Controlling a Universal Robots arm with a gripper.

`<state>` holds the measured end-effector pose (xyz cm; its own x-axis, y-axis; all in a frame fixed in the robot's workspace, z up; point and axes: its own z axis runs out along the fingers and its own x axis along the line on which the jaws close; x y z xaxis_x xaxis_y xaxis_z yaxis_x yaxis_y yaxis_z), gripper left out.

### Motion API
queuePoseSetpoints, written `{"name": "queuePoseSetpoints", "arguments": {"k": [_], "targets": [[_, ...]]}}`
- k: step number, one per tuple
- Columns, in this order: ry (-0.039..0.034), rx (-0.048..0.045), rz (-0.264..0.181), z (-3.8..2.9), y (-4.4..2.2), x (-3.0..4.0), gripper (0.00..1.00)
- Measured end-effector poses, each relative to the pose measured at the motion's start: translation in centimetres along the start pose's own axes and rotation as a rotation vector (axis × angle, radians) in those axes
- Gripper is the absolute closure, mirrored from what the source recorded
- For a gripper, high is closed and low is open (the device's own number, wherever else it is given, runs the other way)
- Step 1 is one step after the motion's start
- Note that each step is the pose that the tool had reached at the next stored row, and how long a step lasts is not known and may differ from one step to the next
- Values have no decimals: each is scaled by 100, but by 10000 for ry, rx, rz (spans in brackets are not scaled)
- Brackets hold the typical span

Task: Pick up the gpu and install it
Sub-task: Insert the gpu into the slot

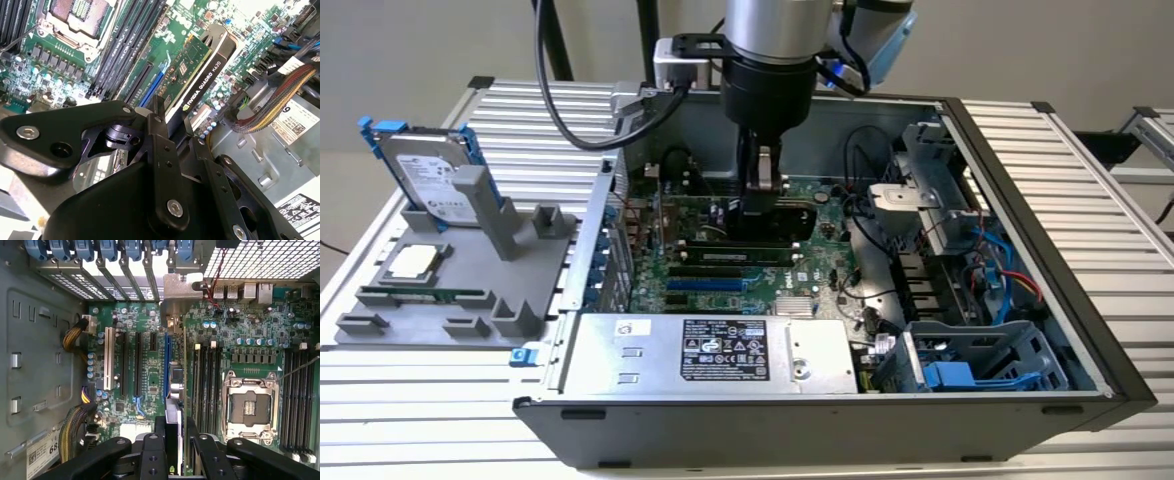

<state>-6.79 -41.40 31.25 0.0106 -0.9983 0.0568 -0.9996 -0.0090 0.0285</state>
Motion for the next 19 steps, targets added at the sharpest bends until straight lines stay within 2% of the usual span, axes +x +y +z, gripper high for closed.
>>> {"name": "queuePoseSetpoints", "arguments": {"k": [19], "targets": [[37,0,2,47,-1,-3,100]]}}
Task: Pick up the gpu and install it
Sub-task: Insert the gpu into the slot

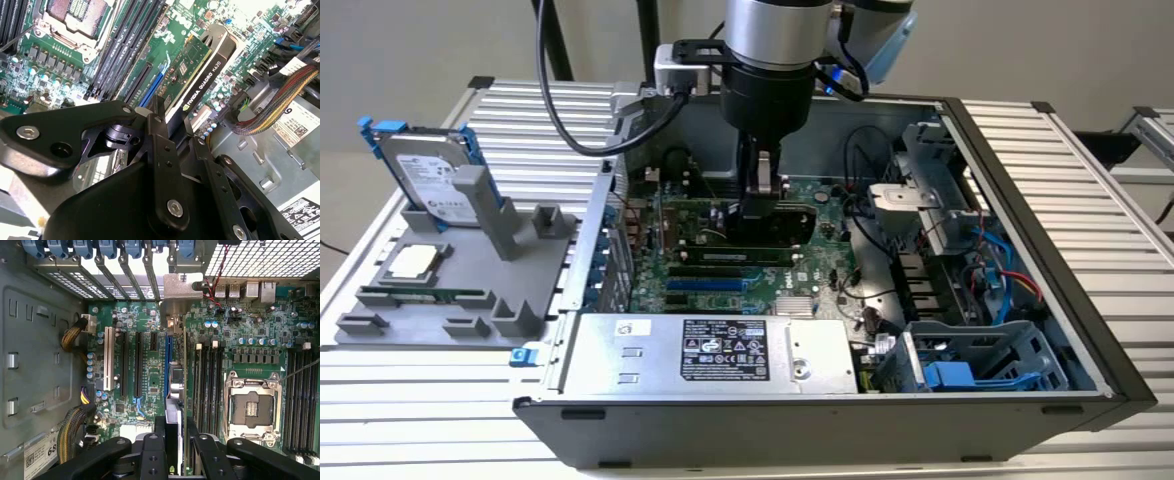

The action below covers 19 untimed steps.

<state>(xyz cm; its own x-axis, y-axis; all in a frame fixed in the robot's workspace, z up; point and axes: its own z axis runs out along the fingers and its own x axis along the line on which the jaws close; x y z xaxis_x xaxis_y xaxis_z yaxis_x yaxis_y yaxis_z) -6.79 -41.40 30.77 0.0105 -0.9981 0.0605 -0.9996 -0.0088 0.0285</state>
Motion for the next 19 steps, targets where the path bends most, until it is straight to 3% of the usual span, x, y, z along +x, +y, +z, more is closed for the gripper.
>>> {"name": "queuePoseSetpoints", "arguments": {"k": [19], "targets": [[33,-1,1,77,-2,-5,100]]}}
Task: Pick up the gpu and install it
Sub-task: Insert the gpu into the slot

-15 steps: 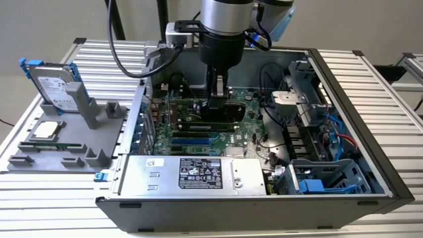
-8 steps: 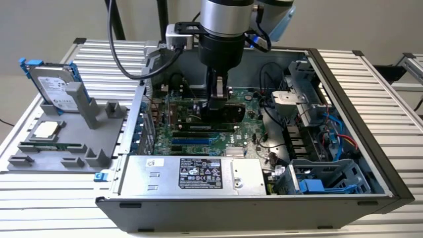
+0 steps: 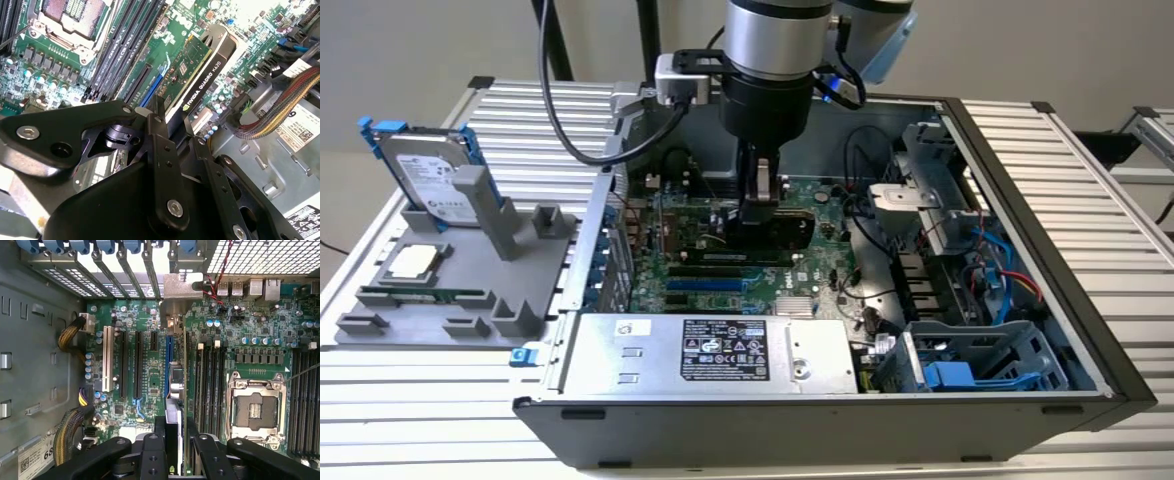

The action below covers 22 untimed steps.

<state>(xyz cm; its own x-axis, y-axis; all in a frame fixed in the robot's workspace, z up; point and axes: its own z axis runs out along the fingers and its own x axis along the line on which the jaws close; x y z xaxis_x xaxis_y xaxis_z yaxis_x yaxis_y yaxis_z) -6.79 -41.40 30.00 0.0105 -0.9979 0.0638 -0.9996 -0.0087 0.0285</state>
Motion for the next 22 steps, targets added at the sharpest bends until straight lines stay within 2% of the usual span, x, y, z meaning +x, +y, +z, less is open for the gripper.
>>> {"name": "queuePoseSetpoints", "arguments": {"k": [9,14,22], "targets": [[4,1,0,24,-1,-2,100],[47,-1,1,60,-2,-4,100],[48,0,1,65,-2,-4,100]]}}
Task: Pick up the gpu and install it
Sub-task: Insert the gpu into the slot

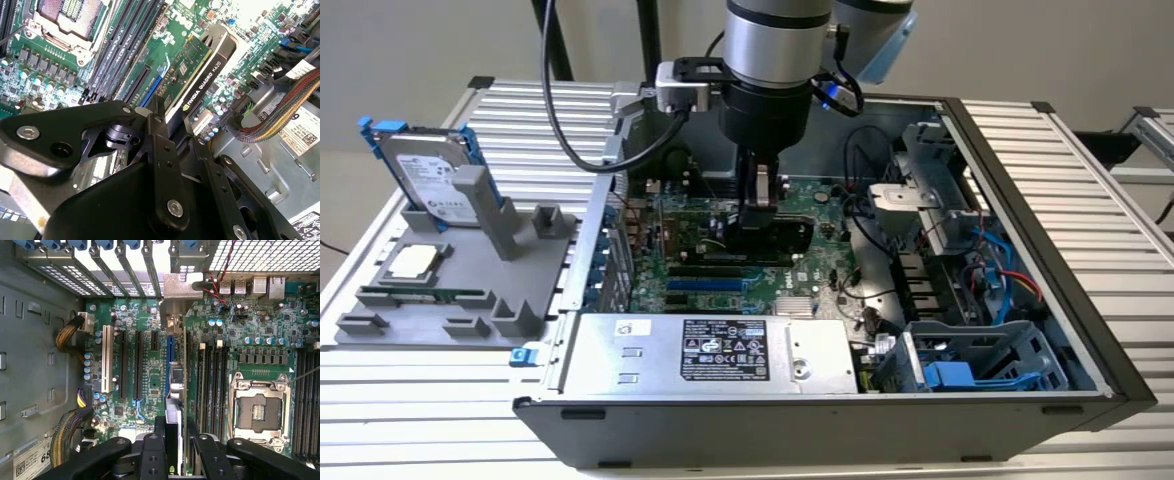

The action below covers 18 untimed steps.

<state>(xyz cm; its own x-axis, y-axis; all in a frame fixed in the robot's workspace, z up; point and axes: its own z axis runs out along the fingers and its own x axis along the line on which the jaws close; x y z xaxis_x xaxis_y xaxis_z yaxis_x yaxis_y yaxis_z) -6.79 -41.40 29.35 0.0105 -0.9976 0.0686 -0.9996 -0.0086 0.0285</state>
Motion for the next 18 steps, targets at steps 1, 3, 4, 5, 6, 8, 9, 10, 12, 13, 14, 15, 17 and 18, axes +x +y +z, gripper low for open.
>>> {"name": "queuePoseSetpoints", "arguments": {"k": [1,3,4,5,6,8,9,10,12,13,14,15,17,18], "targets": [[-1,0,0,0,0,0,100],[0,-1,0,1,0,0,100],[0,0,1,1,0,0,100],[-1,0,4,4,2,0,100],[-7,2,22,10,6,-1,100],[-4,-7,93,19,14,-1,100],[-5,-8,125,28,21,-2,100],[-6,-11,157,36,30,-3,100],[-5,-16,216,47,49,-2,100],[-8,-17,243,56,66,-3,100],[-8,-20,269,63,78,-4,100],[-9,-21,295,71,86,-5,100],[-10,-22,331,91,96,-6,100],[-10,-24,346,103,101,-7,100]]}}
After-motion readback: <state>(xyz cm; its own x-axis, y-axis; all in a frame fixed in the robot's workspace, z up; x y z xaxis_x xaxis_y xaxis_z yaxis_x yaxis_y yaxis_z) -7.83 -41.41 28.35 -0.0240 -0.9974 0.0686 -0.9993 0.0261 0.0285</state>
